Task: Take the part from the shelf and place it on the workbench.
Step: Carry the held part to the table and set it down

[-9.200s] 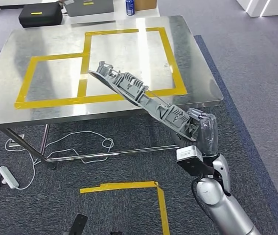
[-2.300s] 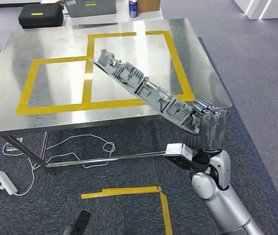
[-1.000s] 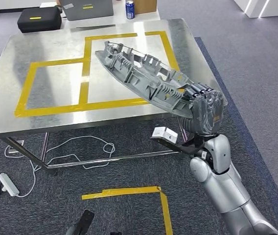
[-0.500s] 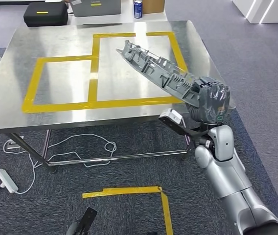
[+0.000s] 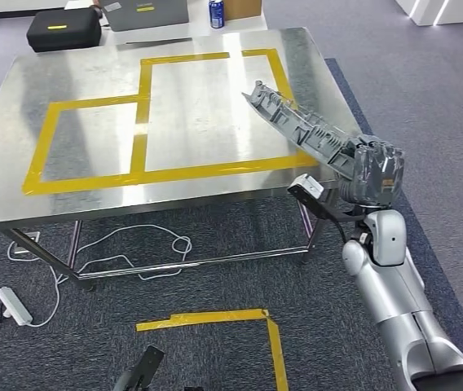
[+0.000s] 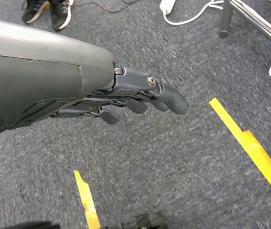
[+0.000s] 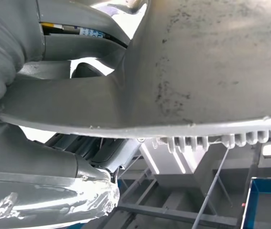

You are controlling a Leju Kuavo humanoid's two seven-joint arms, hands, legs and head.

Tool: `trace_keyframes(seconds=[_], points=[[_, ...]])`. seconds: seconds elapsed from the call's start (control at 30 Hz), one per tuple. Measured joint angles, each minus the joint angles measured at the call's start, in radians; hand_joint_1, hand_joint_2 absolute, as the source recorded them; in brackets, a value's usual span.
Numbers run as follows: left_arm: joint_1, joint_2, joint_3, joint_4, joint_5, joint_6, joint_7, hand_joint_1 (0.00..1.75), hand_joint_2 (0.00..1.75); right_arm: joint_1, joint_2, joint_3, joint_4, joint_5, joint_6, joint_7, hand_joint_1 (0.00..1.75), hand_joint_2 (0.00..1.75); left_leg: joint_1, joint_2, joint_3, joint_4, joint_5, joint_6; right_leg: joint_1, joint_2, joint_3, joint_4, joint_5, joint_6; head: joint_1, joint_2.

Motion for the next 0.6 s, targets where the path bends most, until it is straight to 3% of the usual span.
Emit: trace_keyframes(seconds=[0.03, 0.07, 0.13, 0.17, 0.2, 0.33, 0.37, 0.47, 0.5, 0.53, 0.6], points=[[0.000, 0.000, 0.000, 0.000, 0.001, -0.006, -0.003, 0.00, 1.75, 0.001, 0.000, 0.000, 0.003, -0.003, 0.000, -0.004, 1.75, 1.75, 0.000, 0.000, -0.004, -0.001, 0.018, 0.001, 0.001, 0.000, 0.002, 0.000, -0.001, -0.001, 0.000, 0.000], [0.000, 0.001, 0.000, 0.000, 0.002, -0.011, -0.007, 0.00, 1.75, 0.002, 0.001, -0.001, 0.005, -0.006, 0.000, -0.008, 1.75, 1.75, 0.000, 0.000, 0.010, -0.038, 0.051, 0.004, 0.002, 0.001, 0.004, 0.001, -0.003, -0.001, 0.000, 0.000], [0.000, 0.002, -0.001, 0.000, 0.003, -0.021, -0.014, 0.00, 1.75, 0.002, 0.004, -0.002, 0.006, -0.012, 0.000, -0.018, 1.75, 1.75, -0.003, 0.000, 0.062, -0.155, 0.121, 0.014, 0.005, 0.002, 0.007, 0.002, -0.006, 0.001, 0.000, 0.000], [-0.001, 0.003, -0.002, 0.000, 0.003, -0.024, -0.015, 0.00, 1.75, 0.002, 0.006, -0.003, 0.006, -0.016, 0.000, -0.022, 1.75, 1.75, -0.004, 0.000, 0.085, -0.205, 0.137, 0.019, 0.007, 0.003, 0.007, 0.004, -0.008, 0.003, 0.000, 0.000], [-0.002, 0.004, -0.003, 0.000, 0.003, -0.026, -0.016, 0.00, 1.75, 0.001, 0.008, -0.005, 0.006, -0.018, 0.000, -0.025, 1.75, 1.75, -0.005, 0.000, 0.099, -0.235, 0.141, 0.022, 0.008, 0.003, 0.005, 0.005, -0.008, 0.007, 0.001, 0.000], [0.001, 0.007, -0.010, 0.000, 0.004, -0.035, -0.019, 0.00, 1.75, 0.003, 0.012, -0.008, 0.006, -0.038, 0.000, -0.040, 1.75, 1.75, -0.003, 0.000, 0.110, -0.263, 0.136, 0.034, 0.007, 0.001, -0.007, 0.016, -0.019, 0.026, 0.002, 0.000], [0.000, 0.007, -0.012, 0.000, 0.004, -0.037, -0.021, 0.00, 1.75, 0.003, 0.012, -0.008, 0.006, -0.043, 0.000, -0.045, 1.75, 1.75, 0.000, 0.000, 0.113, -0.267, 0.138, 0.038, 0.006, 0.001, -0.021, 0.044, -0.036, 0.031, 0.004, 0.000], [-0.001, 0.008, -0.017, 0.000, 0.007, -0.041, -0.025, 0.00, 1.75, 0.008, 0.015, -0.008, 0.005, -0.055, 0.000, -0.052, 1.75, 1.75, 0.001, 0.002, 0.115, -0.268, 0.138, 0.044, 0.002, 0.000, -0.110, 0.224, -0.114, 0.040, 0.006, 0.000], [0.000, 0.009, -0.018, 0.000, 0.008, -0.042, -0.026, 0.00, 1.75, 0.011, 0.017, -0.008, 0.005, -0.059, 0.000, -0.055, 1.75, 1.75, 0.000, 0.002, 0.116, -0.268, 0.138, 0.044, 0.000, 0.000, -0.133, 0.268, -0.123, 0.042, 0.006, 0.000], [0.001, 0.009, -0.019, 0.000, 0.008, -0.043, -0.026, 0.00, 1.75, 0.015, 0.017, -0.008, 0.005, -0.063, 0.000, -0.056, 1.75, 1.75, 0.001, 0.001, 0.116, -0.267, 0.137, 0.044, -0.001, 0.000, -0.139, 0.274, -0.113, 0.044, 0.007, 0.000], [0.002, 0.010, -0.020, 0.000, 0.009, -0.043, -0.027, 0.00, 1.75, 0.018, 0.017, -0.006, 0.002, -0.071, 0.000, -0.059, 1.75, 1.75, 0.001, -0.001, 0.117, -0.265, 0.136, 0.042, -0.006, -0.001, -0.097, 0.183, -0.053, 0.045, 0.007, 0.000]])
